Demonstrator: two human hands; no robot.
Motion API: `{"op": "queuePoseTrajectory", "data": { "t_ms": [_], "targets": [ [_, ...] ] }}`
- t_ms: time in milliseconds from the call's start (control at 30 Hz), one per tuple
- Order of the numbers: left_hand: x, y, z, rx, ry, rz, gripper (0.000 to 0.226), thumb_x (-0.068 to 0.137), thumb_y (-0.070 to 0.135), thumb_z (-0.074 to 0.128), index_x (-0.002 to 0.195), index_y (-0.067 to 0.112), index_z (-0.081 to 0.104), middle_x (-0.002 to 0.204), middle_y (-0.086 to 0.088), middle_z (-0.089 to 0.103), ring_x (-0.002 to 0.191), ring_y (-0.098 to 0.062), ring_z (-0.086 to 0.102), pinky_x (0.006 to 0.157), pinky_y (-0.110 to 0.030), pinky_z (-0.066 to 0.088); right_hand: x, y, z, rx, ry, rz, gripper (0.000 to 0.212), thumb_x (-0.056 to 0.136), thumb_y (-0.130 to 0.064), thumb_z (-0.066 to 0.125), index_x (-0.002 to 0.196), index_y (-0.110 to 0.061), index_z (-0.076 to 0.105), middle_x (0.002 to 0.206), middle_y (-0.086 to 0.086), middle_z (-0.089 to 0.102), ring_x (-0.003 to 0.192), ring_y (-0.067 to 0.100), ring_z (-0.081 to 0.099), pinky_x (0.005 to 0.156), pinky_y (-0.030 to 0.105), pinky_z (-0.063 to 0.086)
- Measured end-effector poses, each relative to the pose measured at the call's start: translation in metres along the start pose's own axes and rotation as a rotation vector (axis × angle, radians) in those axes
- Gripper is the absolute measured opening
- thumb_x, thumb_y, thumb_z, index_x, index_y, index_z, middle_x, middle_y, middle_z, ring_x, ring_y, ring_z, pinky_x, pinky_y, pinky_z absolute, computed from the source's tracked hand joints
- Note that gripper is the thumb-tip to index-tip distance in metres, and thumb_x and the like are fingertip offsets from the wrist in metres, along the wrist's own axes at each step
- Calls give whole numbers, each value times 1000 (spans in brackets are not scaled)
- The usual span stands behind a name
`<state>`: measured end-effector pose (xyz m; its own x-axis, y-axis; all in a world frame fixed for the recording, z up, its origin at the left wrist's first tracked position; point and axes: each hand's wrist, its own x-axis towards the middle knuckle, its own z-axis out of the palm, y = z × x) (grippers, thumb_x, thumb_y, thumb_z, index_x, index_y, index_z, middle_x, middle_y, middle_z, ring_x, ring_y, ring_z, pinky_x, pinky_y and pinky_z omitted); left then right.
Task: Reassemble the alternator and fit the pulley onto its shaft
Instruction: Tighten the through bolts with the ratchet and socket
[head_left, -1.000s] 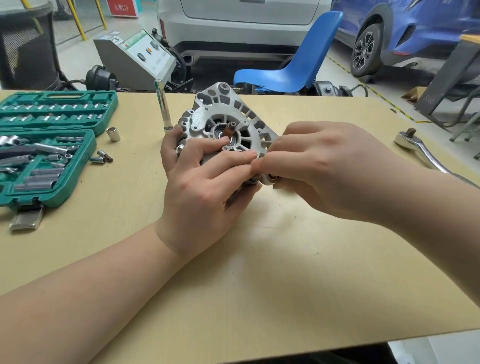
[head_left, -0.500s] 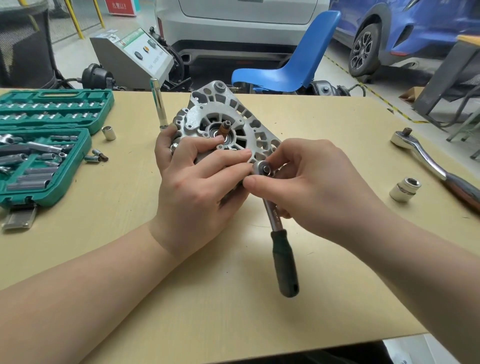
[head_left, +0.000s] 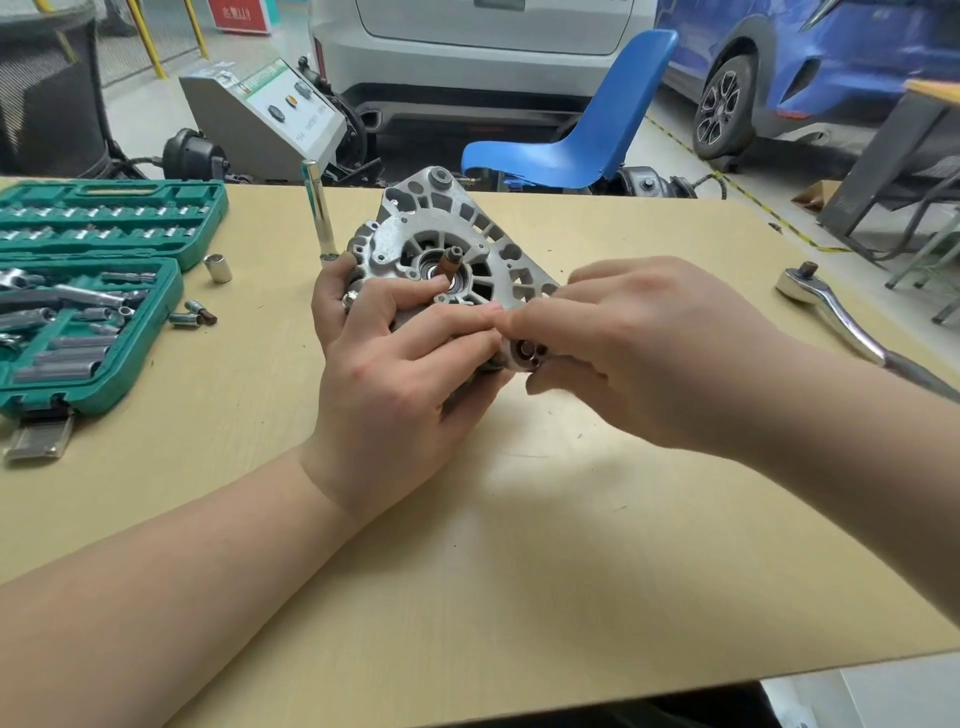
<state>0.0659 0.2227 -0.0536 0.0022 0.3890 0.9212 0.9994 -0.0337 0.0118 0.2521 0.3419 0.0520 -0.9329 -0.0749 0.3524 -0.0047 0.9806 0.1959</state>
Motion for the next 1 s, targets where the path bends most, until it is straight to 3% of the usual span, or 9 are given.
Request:
{"op": "queuePoseTrajectory", "data": {
  "t_ms": [167,367,467,600,667,767,833,1000],
  "targets": [
    [1,0,0,-24,17,-15,15,95,33,85,97,19,88,117,13,79,107,-36,72,109,-72,35,-7,-10,15,238,124,294,27,90,-29,80,113,-16,76,77,3,71,67,36,59,65,44,52],
    [-1,0,-1,-42,-7,-19,13,95,30,84,95,17,88,116,12,79,108,-37,72,108,-75,35,-6,-36,30,482,223,654,23,89,-41,77,103,-24,71,66,-10,66,61,14,60,63,31,48],
    [0,-1,-2,-33,-24,-4,14,98,29,80,95,17,87,117,12,79,109,-38,72,105,-77,36,-3,-42,31,597,229,755,23,89,-44,75,100,-25,69,66,-6,69,62,14,66,63,36,57],
    [0,-2,-2,-18,-40,15,13,98,31,81,99,19,87,118,14,79,110,-38,71,105,-77,35,-4,-30,16,425,87,565,25,91,-42,75,105,-25,65,67,-10,64,66,21,59,63,36,49],
    [0,-2,-2,-13,-42,17,14,98,33,81,102,21,87,119,15,78,111,-37,70,107,-76,34,-3,-19,6,234,-19,380,25,93,-33,75,110,-20,62,73,-6,59,73,33,56,62,40,46],
    [0,-2,-2,-10,-31,17,14,98,35,81,103,23,87,118,16,78,111,-36,69,110,-72,33,4,-8,-4,-25,-97,149,17,95,-14,68,109,-21,61,89,-4,65,89,32,57,64,44,51],
    [0,-2,-1,-9,-21,19,14,98,35,82,103,23,87,118,17,78,110,-37,70,110,-71,33,6,-7,-5,-65,-115,117,18,95,-9,66,107,-22,61,89,-4,65,90,30,56,63,44,51],
    [1,-1,0,-20,0,-2,12,95,33,85,99,22,88,116,15,80,109,-36,72,109,-74,35,3,-10,-1,-12,-73,213,14,98,-22,68,111,-21,64,83,0,65,81,34,55,64,45,51]
  ]
}}
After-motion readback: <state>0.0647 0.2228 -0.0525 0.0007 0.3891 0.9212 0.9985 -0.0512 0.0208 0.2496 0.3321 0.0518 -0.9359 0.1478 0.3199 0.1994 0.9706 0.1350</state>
